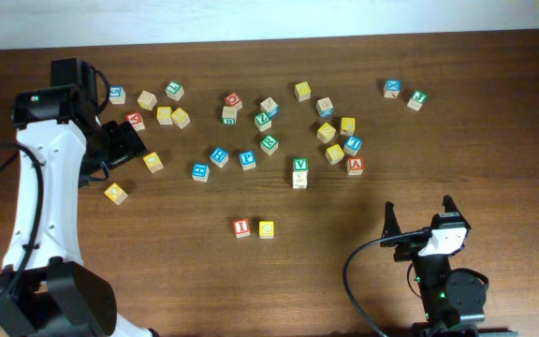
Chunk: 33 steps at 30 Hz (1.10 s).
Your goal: Spell out ICRA
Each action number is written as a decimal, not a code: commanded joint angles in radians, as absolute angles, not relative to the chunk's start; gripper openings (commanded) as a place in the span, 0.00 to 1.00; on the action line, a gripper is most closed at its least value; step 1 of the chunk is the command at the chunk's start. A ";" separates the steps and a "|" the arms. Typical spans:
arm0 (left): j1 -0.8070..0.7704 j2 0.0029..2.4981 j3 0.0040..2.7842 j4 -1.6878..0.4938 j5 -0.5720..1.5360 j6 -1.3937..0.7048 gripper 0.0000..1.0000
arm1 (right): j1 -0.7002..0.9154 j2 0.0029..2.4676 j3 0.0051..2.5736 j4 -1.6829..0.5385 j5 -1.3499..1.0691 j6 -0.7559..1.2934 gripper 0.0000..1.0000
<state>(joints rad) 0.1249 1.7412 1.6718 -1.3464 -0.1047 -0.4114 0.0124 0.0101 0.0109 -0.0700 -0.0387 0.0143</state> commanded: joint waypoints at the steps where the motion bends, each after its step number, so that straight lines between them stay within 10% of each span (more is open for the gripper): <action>1: 0.129 1.740 1.673 -1.348 -0.098 -0.413 0.99 | 0.006 0.004 0.006 -0.064 -0.156 0.009 0.98; 9: 0.129 1.740 1.673 -1.348 -0.098 -0.413 0.99 | 0.006 0.004 0.006 -0.044 -0.727 0.308 0.98; 33: 0.129 1.740 1.673 -1.348 -0.098 -0.413 0.99 | 0.006 0.004 0.006 0.001 -0.722 0.376 0.98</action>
<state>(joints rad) 0.1249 1.7412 1.6718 -1.3464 -0.1047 -0.4114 0.0124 0.0101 0.0109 -0.0086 -0.7166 0.3676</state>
